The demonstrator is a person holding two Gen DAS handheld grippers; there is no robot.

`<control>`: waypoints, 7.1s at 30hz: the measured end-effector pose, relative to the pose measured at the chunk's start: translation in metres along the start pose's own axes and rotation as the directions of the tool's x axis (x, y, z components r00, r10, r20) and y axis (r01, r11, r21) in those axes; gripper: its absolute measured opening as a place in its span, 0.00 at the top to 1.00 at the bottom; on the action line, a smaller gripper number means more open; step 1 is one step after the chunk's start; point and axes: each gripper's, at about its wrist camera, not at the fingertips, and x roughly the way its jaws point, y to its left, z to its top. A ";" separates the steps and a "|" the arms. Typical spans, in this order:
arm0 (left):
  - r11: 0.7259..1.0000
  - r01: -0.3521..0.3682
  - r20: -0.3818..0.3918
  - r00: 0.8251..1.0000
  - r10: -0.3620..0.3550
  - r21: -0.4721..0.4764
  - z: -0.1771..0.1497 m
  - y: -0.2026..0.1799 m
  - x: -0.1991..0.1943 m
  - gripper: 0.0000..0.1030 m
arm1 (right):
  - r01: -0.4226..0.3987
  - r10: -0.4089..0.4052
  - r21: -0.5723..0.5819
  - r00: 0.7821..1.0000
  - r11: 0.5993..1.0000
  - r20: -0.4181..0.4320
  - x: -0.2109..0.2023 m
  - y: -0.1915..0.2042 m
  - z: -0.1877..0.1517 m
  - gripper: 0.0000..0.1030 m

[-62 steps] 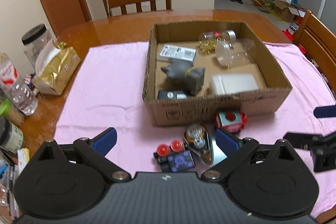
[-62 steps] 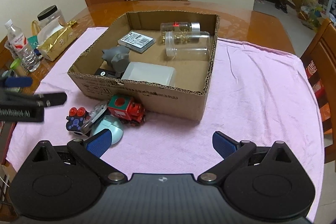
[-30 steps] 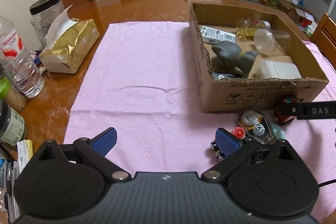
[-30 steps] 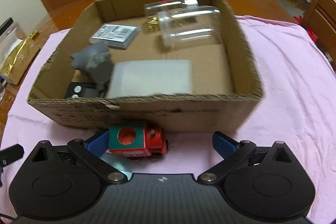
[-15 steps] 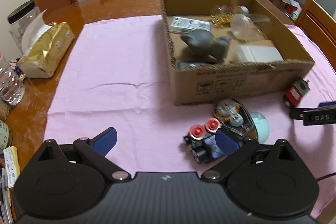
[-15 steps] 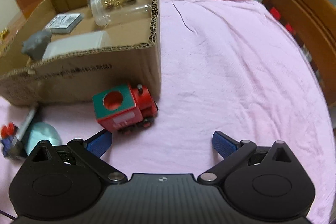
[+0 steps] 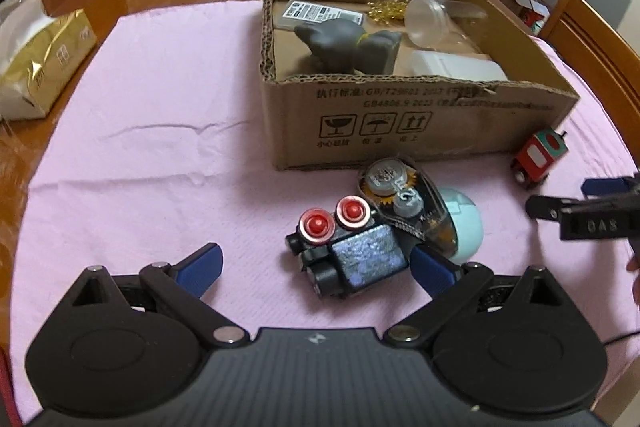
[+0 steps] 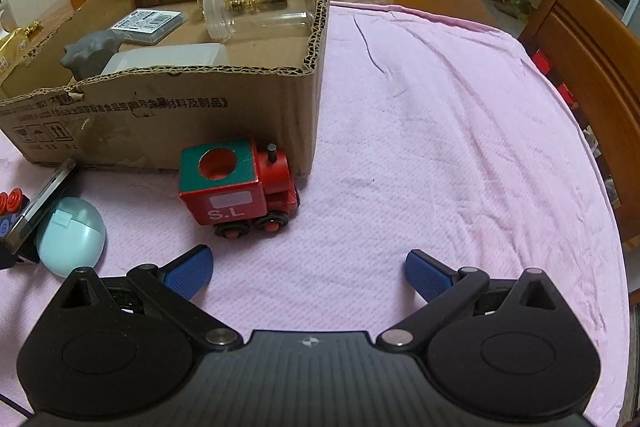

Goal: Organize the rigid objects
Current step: 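Grasp the robot toy with left gripper while right gripper grasps the red train, then drop the red train in the box with right tool while left tool drops robot toy, then grasp the light-blue egg case with right gripper while left tool approaches tape dispenser, then grasp the tape dispenser with the left gripper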

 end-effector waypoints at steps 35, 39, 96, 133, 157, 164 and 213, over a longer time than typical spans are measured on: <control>0.989 0.001 0.037 0.999 -0.007 0.150 -0.002 0.003 0.006 0.44 | -0.096 0.119 -0.222 0.989 0.970 0.093 -0.009 0.021 0.019 0.21; 0.988 0.003 0.035 0.999 -0.008 0.151 -0.001 0.003 0.007 0.46 | -0.099 0.122 -0.235 0.989 0.967 0.086 -0.008 0.023 0.024 0.28; 0.946 0.041 0.172 0.980 -0.100 0.321 0.165 -0.051 -0.022 0.48 | -0.165 0.199 -0.204 0.967 0.965 0.156 -0.085 -0.004 0.110 0.00; 0.989 -0.133 0.139 0.982 0.124 0.059 0.049 0.019 -0.050 0.05 | -0.419 0.441 -0.492 0.894 0.763 -0.078 -0.019 0.108 0.015 0.00; 0.996 -0.087 0.092 0.992 0.084 0.031 0.035 0.034 -0.040 0.05 | -0.382 0.377 -0.638 0.914 0.669 -0.152 -0.007 0.144 0.016 0.43; 0.995 -0.058 0.064 0.997 0.053 0.077 0.030 0.022 -0.030 0.05 | -0.317 0.307 -0.541 0.945 0.779 -0.110 -0.009 0.123 0.017 0.43; 0.996 -0.067 -0.009 0.998 0.068 0.055 0.014 -0.017 0.029 0.04 | -0.216 0.205 -0.338 0.976 0.916 -0.066 -0.008 0.078 -0.007 0.00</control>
